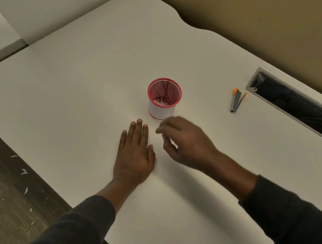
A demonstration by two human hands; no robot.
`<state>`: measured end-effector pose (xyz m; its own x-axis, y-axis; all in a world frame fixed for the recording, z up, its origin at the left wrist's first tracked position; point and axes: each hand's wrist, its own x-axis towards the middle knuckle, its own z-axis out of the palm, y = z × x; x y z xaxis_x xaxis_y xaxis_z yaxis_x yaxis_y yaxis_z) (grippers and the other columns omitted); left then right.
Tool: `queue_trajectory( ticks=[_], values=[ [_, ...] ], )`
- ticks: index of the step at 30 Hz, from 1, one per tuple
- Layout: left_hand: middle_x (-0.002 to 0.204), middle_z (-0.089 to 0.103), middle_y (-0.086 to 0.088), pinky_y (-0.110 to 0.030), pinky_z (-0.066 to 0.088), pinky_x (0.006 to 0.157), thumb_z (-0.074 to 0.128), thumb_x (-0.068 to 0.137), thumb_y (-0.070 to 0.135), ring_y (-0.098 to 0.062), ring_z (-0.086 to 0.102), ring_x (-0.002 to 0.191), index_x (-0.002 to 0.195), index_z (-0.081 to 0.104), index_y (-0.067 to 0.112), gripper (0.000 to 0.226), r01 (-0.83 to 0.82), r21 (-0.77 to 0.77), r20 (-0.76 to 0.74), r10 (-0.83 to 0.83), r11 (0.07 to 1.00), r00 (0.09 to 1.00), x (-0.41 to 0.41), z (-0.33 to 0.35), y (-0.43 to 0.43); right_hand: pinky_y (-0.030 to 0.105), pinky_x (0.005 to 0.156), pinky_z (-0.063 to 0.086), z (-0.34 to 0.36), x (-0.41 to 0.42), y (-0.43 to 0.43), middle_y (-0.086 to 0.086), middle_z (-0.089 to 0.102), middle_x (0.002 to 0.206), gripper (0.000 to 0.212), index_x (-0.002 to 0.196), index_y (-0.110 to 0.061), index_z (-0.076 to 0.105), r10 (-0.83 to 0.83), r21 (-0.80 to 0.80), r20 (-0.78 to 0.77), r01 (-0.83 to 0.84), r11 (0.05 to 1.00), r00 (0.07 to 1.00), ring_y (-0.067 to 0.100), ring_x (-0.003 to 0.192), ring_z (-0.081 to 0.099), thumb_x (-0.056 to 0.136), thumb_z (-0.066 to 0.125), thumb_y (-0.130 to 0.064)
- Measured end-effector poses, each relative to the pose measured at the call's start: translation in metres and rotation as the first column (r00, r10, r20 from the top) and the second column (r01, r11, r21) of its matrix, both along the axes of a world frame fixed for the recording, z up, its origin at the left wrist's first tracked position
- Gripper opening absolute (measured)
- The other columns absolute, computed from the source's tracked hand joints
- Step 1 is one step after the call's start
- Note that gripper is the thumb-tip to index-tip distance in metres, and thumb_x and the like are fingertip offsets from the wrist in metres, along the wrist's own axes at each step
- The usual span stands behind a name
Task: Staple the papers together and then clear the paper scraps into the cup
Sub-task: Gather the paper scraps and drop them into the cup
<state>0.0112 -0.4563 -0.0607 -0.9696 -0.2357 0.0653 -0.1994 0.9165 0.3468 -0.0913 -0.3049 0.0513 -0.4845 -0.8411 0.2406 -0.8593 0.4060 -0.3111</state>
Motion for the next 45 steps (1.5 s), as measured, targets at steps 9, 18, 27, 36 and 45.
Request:
queue_trajectory(
  ticks=[9,18,27,36,45],
  values=[
    [0.169,0.015,-0.01,-0.048,0.017,0.127,0.031,0.101,0.035,-0.024,0.01,0.158,0.16,0.023,0.009,0.064,-0.009,-0.029,0.022,0.009,1.0,1.0,0.0,0.001,0.0,0.037,0.101,0.049,-0.059,0.002,0.008,0.018,0.061,0.134,0.047,0.133,0.001,0.059,0.019,0.291,0.085,-0.044,0.956,0.996,0.033,0.122,0.06,0.087,0.062,-0.006],
    [0.169,0.015,-0.011,-0.048,0.017,0.127,0.029,0.1,0.035,-0.025,0.01,0.158,0.159,0.024,0.008,0.065,-0.014,-0.013,0.026,0.015,1.0,1.0,0.0,0.003,0.001,0.045,0.121,0.022,-0.06,0.048,0.094,0.009,0.031,0.161,0.057,0.154,-0.012,0.034,-0.022,0.318,0.026,0.013,0.948,0.999,0.028,0.15,0.026,0.101,0.037,-0.036],
    [0.17,0.012,-0.008,-0.046,0.012,0.128,0.027,0.1,0.037,-0.022,0.006,0.158,0.16,0.021,0.011,0.066,-0.016,-0.018,0.051,0.017,1.0,0.999,-0.001,0.007,0.001,0.064,0.119,0.007,-0.073,0.041,0.108,0.003,0.001,0.168,0.067,0.157,-0.041,0.01,0.029,0.497,-0.001,-0.025,0.867,1.0,0.034,0.154,-0.006,0.098,0.03,-0.067],
    [0.169,0.015,-0.009,-0.046,0.014,0.128,0.028,0.1,0.036,-0.024,0.01,0.158,0.159,0.024,0.009,0.066,-0.019,-0.024,0.037,0.02,1.0,0.999,-0.001,0.007,0.002,0.064,0.118,0.007,-0.058,0.013,0.102,0.003,-0.007,0.168,0.073,0.158,-0.038,0.006,-0.118,0.483,-0.017,0.111,0.868,0.993,0.035,0.153,-0.012,0.096,0.027,-0.071],
    [0.17,0.013,-0.008,-0.046,0.013,0.128,0.027,0.1,0.036,-0.022,0.008,0.158,0.16,0.022,0.01,0.066,-0.017,-0.022,0.051,0.019,1.0,0.999,-0.001,0.008,0.002,0.066,0.117,0.009,-0.069,0.034,0.131,0.008,-0.003,0.167,0.069,0.156,-0.045,0.009,-0.002,0.505,0.02,-0.008,0.863,1.0,0.037,0.153,-0.008,0.096,0.03,-0.072]
  ],
)
